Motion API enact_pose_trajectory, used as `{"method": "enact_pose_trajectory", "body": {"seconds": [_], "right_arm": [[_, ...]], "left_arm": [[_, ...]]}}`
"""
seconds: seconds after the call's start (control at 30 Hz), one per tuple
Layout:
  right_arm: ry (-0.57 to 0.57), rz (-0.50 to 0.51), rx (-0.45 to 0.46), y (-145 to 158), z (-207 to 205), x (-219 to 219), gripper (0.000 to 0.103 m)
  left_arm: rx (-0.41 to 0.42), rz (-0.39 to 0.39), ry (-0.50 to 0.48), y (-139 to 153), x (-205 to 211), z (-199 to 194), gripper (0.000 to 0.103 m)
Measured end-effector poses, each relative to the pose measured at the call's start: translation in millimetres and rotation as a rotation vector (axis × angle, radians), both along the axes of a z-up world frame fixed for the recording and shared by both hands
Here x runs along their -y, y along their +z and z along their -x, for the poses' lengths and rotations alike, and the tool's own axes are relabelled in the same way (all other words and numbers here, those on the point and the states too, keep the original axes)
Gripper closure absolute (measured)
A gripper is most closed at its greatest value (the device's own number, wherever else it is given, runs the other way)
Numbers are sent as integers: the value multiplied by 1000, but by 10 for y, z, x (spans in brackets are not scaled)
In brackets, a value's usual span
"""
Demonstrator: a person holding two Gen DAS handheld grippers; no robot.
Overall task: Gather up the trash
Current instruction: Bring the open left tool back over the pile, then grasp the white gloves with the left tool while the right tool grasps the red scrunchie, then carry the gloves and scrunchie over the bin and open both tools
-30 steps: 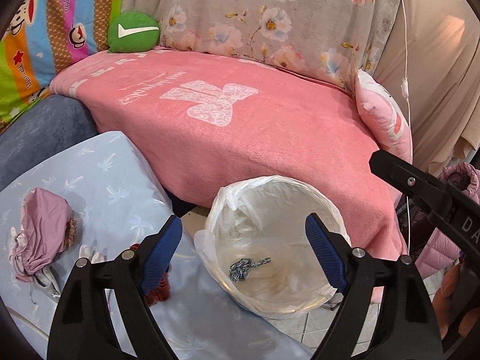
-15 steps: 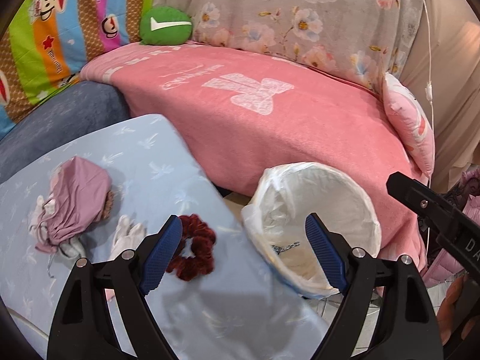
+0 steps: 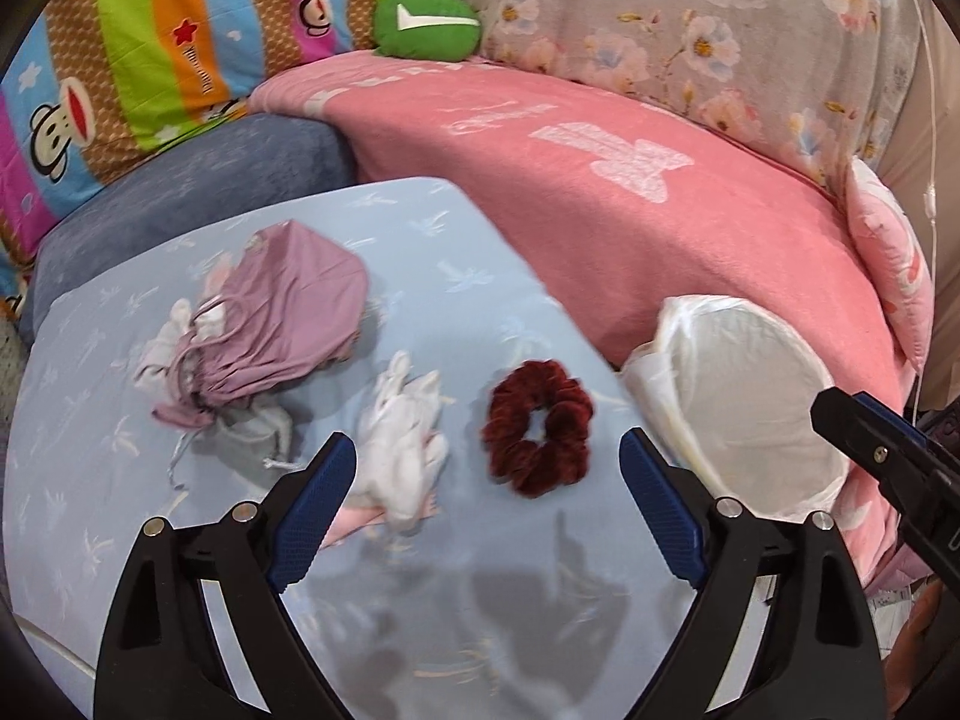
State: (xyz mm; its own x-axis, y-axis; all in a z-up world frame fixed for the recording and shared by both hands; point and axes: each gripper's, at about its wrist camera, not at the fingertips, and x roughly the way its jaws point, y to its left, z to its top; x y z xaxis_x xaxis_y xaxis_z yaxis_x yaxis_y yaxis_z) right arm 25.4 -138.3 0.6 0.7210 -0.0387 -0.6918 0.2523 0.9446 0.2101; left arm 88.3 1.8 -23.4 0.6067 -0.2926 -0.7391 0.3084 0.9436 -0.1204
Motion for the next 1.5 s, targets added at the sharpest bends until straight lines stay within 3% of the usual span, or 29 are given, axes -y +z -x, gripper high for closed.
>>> {"method": "enact_pose_trajectory", "body": {"seconds": [0.53,0.83,0.9,0.97,1.07,1.13,1.27,1.5], "right_arm": [[62,6,-112,-557,-471,-424,51],[68,16,-142,-739,-795,-488,51],[70,16,-148,-763,-857,-501,51],[71,21,-155,-795,-913,-518,51],[73,14,-170,-861,-967,-523,51],[75,0,-182,-916,-992,-522,55],[90,-37,-210,-1027,-1018,-532,82],[95,-47,-169,-893,-933,-517,97]], "left_arm": [[-88,2,91,-349,-426,-223,19],[-141,7,74,-489,-435,-347,41],[-151,17,65,-505,-446,-360,47],[-161,30,56,-520,-455,-371,59],[-165,36,50,-525,-468,-376,66],[-167,43,42,-523,-480,-369,73],[-167,53,37,-495,-484,-361,82],[-143,68,27,-360,-477,-309,85]]}}
